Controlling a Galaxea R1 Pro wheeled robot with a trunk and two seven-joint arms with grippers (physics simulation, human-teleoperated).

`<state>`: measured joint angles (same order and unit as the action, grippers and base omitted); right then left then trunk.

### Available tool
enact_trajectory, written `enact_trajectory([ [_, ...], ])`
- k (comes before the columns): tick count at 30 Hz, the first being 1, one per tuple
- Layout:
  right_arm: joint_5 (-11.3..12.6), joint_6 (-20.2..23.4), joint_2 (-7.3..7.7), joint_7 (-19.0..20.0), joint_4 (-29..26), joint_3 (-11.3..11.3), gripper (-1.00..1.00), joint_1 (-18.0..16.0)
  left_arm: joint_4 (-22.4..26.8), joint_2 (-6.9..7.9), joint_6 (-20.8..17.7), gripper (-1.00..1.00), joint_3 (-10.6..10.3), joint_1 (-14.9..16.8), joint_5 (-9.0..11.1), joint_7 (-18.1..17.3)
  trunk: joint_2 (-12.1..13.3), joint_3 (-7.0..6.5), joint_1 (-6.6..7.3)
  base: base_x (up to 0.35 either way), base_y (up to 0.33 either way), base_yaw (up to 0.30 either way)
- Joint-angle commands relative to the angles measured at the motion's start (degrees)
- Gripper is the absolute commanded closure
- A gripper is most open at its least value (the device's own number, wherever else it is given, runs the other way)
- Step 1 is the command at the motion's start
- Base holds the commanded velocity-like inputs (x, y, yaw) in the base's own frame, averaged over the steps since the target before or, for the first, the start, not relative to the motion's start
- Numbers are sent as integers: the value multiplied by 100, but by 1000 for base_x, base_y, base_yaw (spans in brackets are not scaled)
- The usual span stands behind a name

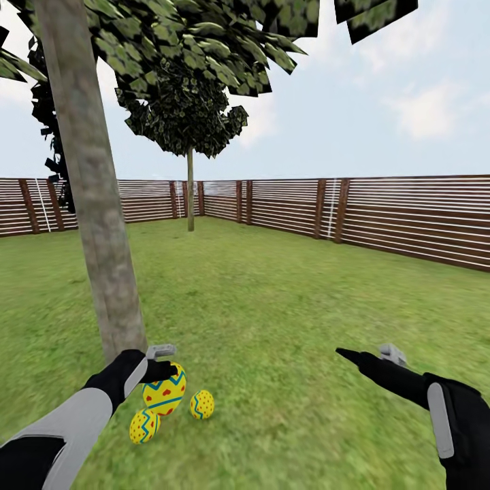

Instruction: Take the three Easter eggs out of the wicker basket on the lawn in the garden, then place them on the lawn next to a single tree (choose any tree) so that all three eggs are next to the same tree and none are left in the basket.

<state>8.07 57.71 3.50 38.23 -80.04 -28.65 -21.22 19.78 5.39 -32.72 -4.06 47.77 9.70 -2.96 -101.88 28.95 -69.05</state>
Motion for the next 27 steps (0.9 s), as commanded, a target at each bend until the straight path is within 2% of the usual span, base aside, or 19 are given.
enact_trajectory([
  [1,37,9,-3,-8,-25,-5,-100,-5,9,6,-25,100,-42,2,48,3,-45,25,-22,0,0,0],
  [7,37,-47,-14,-9,-180,5,-100,1,9,-8,-24,100,-53,-1,20,0,-286,133,-154,0,0,0],
  [27,29,-42,-16,-60,-196,2,-100,2,9,-12,69,100,-77,-23,14,4,-1088,492,-593,0,0,0],
])
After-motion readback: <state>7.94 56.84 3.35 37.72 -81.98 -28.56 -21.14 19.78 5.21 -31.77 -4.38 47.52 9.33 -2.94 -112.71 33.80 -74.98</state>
